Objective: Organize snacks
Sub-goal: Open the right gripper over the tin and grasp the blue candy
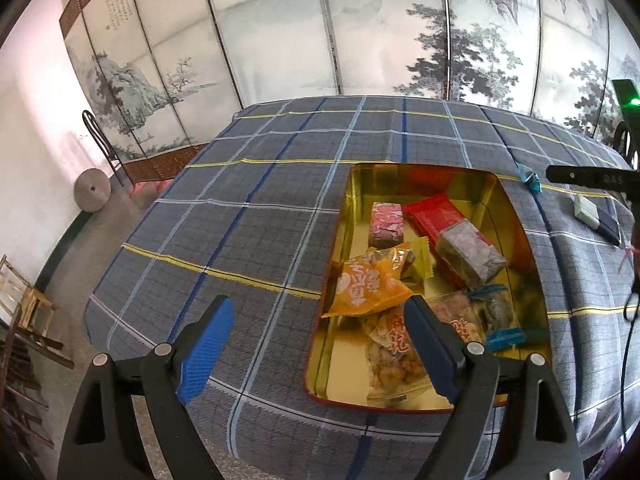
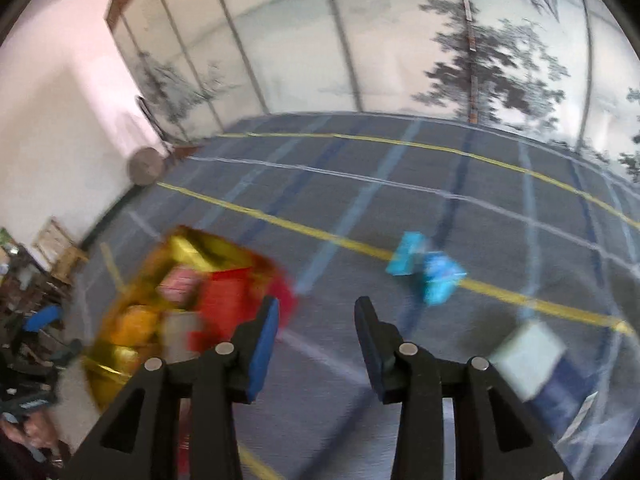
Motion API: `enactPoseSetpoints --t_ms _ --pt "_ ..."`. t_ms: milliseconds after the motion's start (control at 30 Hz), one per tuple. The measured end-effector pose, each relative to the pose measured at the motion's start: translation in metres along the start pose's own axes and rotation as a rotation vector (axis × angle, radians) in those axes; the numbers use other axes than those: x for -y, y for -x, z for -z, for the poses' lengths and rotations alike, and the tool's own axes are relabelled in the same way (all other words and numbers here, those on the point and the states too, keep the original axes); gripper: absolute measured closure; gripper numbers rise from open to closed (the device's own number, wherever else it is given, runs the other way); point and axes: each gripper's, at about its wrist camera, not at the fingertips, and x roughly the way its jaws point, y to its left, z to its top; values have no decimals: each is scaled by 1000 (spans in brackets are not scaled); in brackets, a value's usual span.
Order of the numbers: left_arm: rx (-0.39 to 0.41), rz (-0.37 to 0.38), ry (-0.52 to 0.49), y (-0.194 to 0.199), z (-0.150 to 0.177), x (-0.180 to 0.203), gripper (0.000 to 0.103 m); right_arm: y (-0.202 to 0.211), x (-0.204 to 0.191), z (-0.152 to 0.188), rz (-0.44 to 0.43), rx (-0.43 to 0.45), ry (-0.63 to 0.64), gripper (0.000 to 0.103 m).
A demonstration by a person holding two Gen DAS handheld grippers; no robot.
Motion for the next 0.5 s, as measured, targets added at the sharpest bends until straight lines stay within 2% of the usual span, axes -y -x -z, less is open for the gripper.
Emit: enactPoseSetpoints --t_ms 200,300,500 --pt "3 10 -37 1 -6 12 17 -35 30 -20 106 -104 118 63" --pt "7 6 -53 1 -11 17 16 -55 38 -29 163 -130 205 54" --pt "-9 38 -53 -2 -23 25 16 -90 52 -43 177 -202 315 54"
